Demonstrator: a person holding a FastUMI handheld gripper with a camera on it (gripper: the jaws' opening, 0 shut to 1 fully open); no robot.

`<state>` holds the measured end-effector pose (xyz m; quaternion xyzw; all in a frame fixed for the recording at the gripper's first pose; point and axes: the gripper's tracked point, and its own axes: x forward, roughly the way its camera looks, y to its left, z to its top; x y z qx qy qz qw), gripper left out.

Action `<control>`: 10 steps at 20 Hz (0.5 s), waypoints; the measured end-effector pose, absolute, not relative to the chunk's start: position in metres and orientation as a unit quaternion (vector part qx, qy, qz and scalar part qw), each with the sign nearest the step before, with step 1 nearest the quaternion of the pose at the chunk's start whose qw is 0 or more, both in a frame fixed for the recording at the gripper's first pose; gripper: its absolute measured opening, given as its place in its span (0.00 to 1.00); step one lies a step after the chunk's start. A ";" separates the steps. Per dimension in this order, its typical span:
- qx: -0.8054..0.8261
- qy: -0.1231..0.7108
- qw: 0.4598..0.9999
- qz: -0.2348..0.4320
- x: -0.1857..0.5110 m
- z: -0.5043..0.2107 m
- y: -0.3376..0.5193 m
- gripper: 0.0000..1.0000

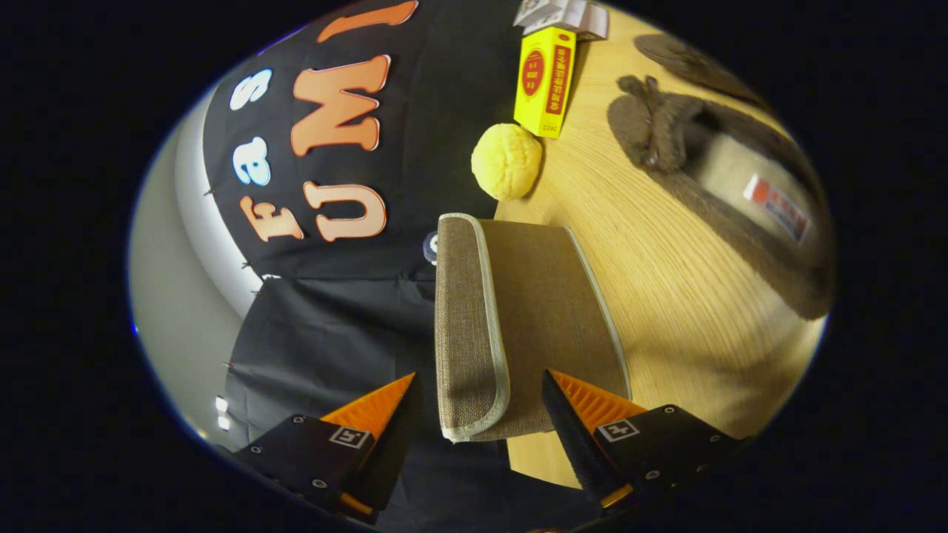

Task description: Open the storage box then place both shoes into the box .Put the left shoe in first, then the right shoe, with the right side of both shoes facing outward in a uniform manner.

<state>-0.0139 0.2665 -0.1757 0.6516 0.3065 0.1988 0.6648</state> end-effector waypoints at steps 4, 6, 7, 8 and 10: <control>0.689 0.289 0.628 0.216 -0.012 -0.165 0.281 0.95; 0.713 0.266 0.609 0.222 -0.007 -0.151 0.273 0.93; 0.720 0.260 0.604 0.223 -0.006 -0.151 0.273 0.90; 0.720 0.259 0.604 0.223 -0.010 -0.154 0.272 0.89; 0.719 0.260 0.603 0.229 -0.011 -0.152 0.274 0.82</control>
